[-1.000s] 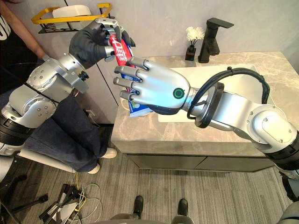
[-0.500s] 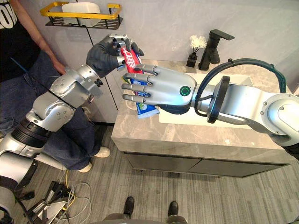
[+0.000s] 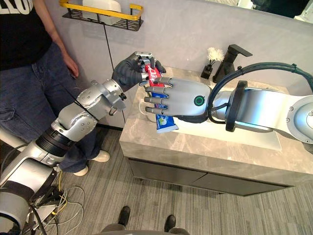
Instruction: Organize washtable
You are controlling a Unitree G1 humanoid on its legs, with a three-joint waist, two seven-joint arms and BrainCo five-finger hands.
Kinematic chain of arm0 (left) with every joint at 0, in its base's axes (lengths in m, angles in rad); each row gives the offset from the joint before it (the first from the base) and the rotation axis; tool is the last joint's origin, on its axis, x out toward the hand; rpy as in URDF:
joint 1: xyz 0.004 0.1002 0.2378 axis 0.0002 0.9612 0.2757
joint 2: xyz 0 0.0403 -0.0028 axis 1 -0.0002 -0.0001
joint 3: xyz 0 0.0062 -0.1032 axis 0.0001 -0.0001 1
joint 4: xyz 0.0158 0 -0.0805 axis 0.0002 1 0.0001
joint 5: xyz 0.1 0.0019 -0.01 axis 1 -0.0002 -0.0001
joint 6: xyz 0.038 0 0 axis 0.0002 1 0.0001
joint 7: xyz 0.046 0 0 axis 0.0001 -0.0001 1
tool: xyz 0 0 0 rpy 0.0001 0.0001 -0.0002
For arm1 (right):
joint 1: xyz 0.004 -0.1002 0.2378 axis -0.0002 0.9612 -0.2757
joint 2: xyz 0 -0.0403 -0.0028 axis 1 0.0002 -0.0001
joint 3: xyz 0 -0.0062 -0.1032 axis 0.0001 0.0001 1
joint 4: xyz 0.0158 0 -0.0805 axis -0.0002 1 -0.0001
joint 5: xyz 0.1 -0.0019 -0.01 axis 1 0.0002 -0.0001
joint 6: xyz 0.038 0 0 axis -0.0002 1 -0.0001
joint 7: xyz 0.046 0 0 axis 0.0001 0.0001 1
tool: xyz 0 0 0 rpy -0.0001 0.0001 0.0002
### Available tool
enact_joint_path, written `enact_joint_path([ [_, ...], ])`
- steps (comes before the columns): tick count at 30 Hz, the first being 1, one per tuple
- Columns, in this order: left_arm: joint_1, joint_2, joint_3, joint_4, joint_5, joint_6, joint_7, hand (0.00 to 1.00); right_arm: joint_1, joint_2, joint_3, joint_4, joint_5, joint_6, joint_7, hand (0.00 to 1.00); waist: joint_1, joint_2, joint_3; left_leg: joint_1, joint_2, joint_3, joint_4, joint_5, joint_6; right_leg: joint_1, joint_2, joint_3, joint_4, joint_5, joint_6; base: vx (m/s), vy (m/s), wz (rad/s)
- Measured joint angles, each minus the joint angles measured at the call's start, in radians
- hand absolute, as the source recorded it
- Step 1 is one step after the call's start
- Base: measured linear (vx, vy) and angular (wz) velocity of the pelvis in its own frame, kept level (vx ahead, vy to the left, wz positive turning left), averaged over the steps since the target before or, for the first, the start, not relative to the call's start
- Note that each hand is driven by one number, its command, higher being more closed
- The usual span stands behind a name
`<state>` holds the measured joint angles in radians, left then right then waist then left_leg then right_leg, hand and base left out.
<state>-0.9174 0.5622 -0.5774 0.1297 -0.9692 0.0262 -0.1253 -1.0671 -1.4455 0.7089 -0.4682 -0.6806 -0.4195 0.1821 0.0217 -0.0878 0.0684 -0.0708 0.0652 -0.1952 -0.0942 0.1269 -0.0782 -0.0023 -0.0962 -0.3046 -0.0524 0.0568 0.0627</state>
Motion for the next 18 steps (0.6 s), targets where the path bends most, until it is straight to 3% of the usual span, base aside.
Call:
enact_joint_path([
  [4,-0.006,-0.010,-0.006,0.001,0.004,0.001,-0.003,1.00,0.000,-0.020,-0.002,-0.014,-0.011,0.000,0.000,0.00,0.002,-0.010,-0.007,0.004,0.003,-0.005,0.000,0.000,0.000,-0.001,0.001,-0.005,0.019,-0.016,-0.005,-0.02,-0.034,0.05],
  [7,-0.024,-0.040,-0.039,0.031,0.021,0.008,-0.008,1.00,-0.002,-0.024,0.001,-0.030,-0.028,0.001,0.016,0.00,0.005,-0.032,-0.022,0.006,0.010,-0.005,0.000,0.000,0.000,-0.001,0.007,-0.006,0.027,-0.022,-0.011,-0.03,-0.044,0.02],
  [14,-0.048,-0.104,-0.107,0.040,0.039,0.013,-0.072,1.00,-0.210,-0.021,0.200,-0.068,-0.026,-0.002,0.018,0.00,0.020,-0.071,-0.049,0.011,0.020,0.003,-0.001,-0.001,0.000,-0.002,0.015,0.000,0.033,-0.025,-0.013,-0.02,-0.028,-0.02],
  [18,-0.048,-0.104,-0.117,0.040,0.039,0.012,-0.072,1.00,-0.262,-0.021,0.245,-0.068,-0.026,-0.005,0.015,0.00,0.019,-0.073,-0.051,0.015,0.023,0.005,-0.001,-0.001,0.000,-0.002,0.018,0.002,0.039,-0.028,-0.016,0.00,-0.006,-0.01],
])
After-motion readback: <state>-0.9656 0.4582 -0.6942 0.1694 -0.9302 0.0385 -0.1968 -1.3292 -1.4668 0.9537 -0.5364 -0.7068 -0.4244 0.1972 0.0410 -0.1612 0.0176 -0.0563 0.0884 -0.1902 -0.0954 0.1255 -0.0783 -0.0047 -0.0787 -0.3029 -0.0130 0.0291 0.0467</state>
